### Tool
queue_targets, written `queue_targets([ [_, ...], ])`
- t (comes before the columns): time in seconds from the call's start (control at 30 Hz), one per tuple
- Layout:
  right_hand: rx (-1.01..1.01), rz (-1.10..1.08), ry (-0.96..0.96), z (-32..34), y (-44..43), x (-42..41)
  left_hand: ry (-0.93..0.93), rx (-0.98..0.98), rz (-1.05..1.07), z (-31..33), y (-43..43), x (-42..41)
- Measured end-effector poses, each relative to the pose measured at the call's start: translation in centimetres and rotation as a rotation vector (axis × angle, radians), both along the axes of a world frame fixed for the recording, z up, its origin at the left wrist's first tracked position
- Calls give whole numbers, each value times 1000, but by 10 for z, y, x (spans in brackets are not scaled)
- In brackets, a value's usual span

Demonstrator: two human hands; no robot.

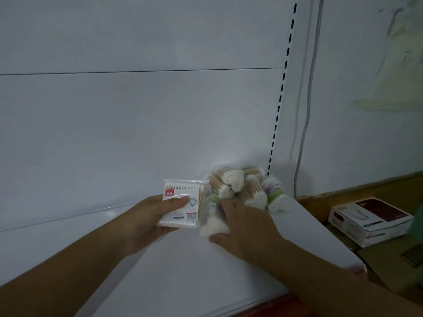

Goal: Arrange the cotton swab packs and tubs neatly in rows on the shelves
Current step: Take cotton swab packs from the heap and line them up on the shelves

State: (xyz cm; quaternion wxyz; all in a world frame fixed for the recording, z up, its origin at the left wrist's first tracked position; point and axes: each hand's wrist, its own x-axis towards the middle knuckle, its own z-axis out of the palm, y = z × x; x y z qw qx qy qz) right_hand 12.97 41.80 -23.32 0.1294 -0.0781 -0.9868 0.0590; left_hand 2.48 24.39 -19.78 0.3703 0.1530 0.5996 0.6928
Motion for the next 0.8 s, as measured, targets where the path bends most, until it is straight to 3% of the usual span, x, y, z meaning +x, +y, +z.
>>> queue_targets([
  [0.2, -511, 259, -61, 1, 30, -2, -103, 41, -55, -3, -17, -9],
  [0.4, -692, 432, 17, 0, 36, 5, -152, -59, -217, -5, -17, -3],
  [0.57, -630, 463, 23, 22, 34, 16, -236, 13, -235, -5, -5, 8],
  [0.63, -604, 391, 97, 30, 46, 20, -245, 73, -199, -6, 0, 14],
  [0.7, -700, 246, 323, 39, 72, 18, -246, 180, -130, -4, 6, 22],
  [0.77, -855, -47, 493, 39, 109, 8, -240, 292, -38, 0, 13, 31],
  [0.8, -910, -186, 431, 35, 128, 2, -222, 338, 2, 2, 16, 35],
])
